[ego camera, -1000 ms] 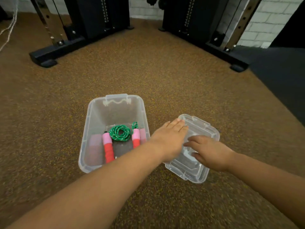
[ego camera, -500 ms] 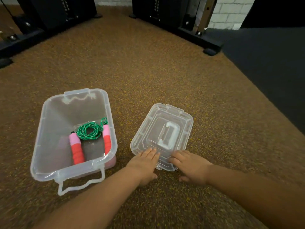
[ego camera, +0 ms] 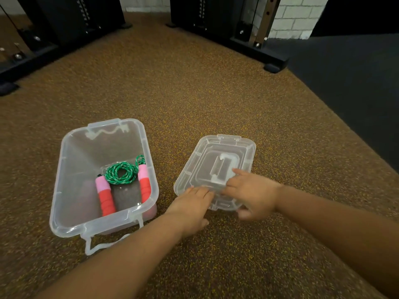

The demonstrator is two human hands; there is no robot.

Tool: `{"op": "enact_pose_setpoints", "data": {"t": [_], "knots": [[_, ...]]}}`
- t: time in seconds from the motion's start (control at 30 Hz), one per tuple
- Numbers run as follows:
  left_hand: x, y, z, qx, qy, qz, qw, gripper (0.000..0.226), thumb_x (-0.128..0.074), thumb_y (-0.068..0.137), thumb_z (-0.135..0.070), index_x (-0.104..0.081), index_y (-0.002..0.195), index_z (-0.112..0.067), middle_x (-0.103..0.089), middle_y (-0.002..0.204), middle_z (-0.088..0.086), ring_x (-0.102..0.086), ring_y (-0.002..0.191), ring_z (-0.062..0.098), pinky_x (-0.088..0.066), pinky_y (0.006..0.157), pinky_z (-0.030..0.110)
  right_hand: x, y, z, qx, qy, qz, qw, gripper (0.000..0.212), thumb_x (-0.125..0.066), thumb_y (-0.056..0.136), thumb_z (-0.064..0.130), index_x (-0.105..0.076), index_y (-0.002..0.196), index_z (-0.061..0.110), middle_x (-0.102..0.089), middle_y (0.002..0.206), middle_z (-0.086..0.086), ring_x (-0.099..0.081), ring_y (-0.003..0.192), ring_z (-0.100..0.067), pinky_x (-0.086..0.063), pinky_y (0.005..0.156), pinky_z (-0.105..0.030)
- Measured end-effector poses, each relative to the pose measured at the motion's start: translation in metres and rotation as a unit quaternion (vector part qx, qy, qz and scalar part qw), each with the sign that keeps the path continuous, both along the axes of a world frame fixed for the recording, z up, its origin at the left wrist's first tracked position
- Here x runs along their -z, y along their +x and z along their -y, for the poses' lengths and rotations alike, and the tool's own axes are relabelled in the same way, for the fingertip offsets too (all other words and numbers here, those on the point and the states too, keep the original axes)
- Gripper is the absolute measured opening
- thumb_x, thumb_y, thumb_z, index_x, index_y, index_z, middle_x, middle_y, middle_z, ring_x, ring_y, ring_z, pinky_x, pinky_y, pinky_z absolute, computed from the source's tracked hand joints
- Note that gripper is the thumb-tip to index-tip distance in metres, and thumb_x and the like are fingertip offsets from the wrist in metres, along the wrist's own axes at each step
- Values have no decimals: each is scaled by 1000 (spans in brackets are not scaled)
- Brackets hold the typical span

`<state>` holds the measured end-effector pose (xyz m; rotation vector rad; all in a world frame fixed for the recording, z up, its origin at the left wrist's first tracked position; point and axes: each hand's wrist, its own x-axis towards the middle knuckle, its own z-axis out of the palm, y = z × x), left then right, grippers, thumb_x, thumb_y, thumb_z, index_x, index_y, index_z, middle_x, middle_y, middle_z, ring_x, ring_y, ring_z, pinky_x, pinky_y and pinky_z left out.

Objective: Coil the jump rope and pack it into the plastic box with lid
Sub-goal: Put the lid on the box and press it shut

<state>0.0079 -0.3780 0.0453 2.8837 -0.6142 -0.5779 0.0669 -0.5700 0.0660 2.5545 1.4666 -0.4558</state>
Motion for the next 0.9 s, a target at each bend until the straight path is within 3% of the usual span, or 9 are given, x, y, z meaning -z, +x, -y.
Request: {"op": "enact_pose_setpoints", "data": {"t": [0.13, 0.2, 0.3, 0.43, 0.53, 0.67, 0.8, 0.9], "knots": [[-36, 19, 1, -49, -103, 65, 991, 43, -49, 92, -22, -43, 134, -25, -52, 132, -1, -51, 119, 21, -42, 100, 38, -31, 19, 14, -3, 115, 33, 993, 52, -49, 76, 41, -51, 125, 24, -62, 101, 1, -56, 95, -15, -35, 105, -34], [-59, 27, -1, -68, -155, 76, 983, 30, -49, 92, -24, -55, 121, -27, -60, 121, -4, -57, 106, 16, -47, 90, 36, -44, 22, 19, 43, 163, 25, 985, 50, -49, 80, 48, -51, 124, 25, -62, 105, 4, -55, 94, -12, -37, 92, -25], [-96, 36, -7, -93, -248, 60, 962, 14, -51, 94, -24, -64, 98, -25, -66, 91, -6, -59, 70, 11, -47, 60, 25, -62, 23, 26, 164, 241, -4, 957, 55, -61, 78, 52, -48, 126, 29, -59, 112, 11, -55, 98, -6, -46, 90, -27], [-139, 43, -24, -158, -423, 35, 892, 12, -55, 92, -24, -67, 90, -26, -67, 83, -13, -62, 76, 4, -50, 67, 20, -84, 26, 36, 350, 397, -108, 841, 36, -75, 74, 31, -61, 107, 30, -67, 104, 13, -63, 94, -2, -52, 81, -22], [-149, 49, -42, -213, -513, 13, 832, 8, -60, 89, -26, -69, 88, -26, -69, 80, -14, -63, 73, 1, -50, 67, 19, -99, 32, 31, 372, 474, -182, 777, 32, -77, 72, 24, -65, 102, 21, -71, 96, 7, -69, 85, -5, -56, 70, -18], [-148, 55, -72, -333, -597, 44, 729, 16, -69, 81, -33, -66, 94, -24, -68, 89, -8, -62, 77, 3, -47, 75, 20, -117, 37, 11, 385, 561, -231, 696, 33, -68, 82, 22, -64, 114, 15, -72, 100, 1, -71, 87, -12, -59, 72, -25], [-144, 45, -95, -409, -579, -65, 703, 56, -68, 82, -29, -48, 132, -13, -65, 115, 6, -65, 96, 17, -51, 86, 32, -126, 43, -12, 418, 637, -273, 587, 20, -58, 92, 24, -67, 109, 19, -75, 99, 0, -72, 87, -16, -60, 68, -31], [-146, 36, -101, -411, -577, -77, 701, 55, -64, 86, -13, -41, 136, -9, -65, 113, 11, -67, 86, 19, -58, 76, 32, -120, 49, -45, 475, 622, -261, 566, 18, -58, 92, 28, -71, 97, 17, -77, 89, -3, -74, 82, -20, -60, 72, -36]]}}
